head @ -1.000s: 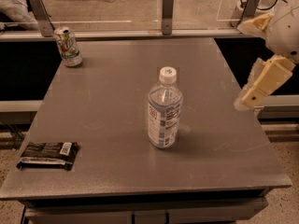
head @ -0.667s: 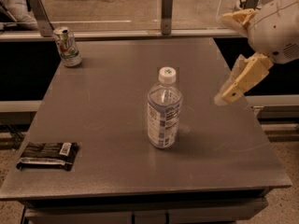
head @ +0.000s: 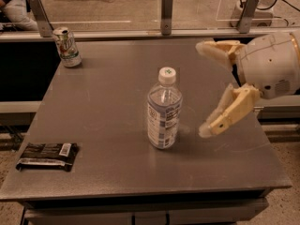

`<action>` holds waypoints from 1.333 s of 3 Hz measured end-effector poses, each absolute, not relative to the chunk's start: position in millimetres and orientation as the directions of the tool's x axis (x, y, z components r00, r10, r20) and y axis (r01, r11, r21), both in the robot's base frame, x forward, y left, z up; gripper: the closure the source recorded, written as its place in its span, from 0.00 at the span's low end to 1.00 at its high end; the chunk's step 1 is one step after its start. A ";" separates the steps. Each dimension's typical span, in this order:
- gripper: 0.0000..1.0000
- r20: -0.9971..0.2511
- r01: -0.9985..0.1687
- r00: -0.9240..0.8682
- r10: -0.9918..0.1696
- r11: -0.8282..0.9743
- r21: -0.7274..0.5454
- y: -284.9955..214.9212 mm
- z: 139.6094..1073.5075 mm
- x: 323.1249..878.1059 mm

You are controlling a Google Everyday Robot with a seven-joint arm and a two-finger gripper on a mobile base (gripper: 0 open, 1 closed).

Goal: Knock blue plastic bottle over

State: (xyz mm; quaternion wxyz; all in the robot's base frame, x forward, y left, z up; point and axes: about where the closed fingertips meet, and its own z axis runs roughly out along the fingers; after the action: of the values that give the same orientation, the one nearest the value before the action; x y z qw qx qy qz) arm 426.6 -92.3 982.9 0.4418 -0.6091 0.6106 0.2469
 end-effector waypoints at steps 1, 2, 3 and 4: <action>0.00 -0.897 -0.977 0.108 -0.430 0.121 -0.176 -71.6 975.5 399.7; 0.00 -0.900 -0.978 0.108 -0.423 0.118 -0.173 -68.0 977.9 397.3; 0.00 -0.899 -0.978 0.109 -0.424 0.118 -0.174 -67.9 978.0 397.4; 0.00 -0.926 -0.968 0.119 -0.359 0.165 -0.188 -70.9 957.9 409.3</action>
Offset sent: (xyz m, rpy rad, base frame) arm -0.0242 0.0185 -0.0069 0.0944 0.0444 0.0336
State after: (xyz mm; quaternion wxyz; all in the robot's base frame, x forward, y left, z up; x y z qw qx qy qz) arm 409.3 -70.9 957.9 0.4889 -0.5660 0.5861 0.3114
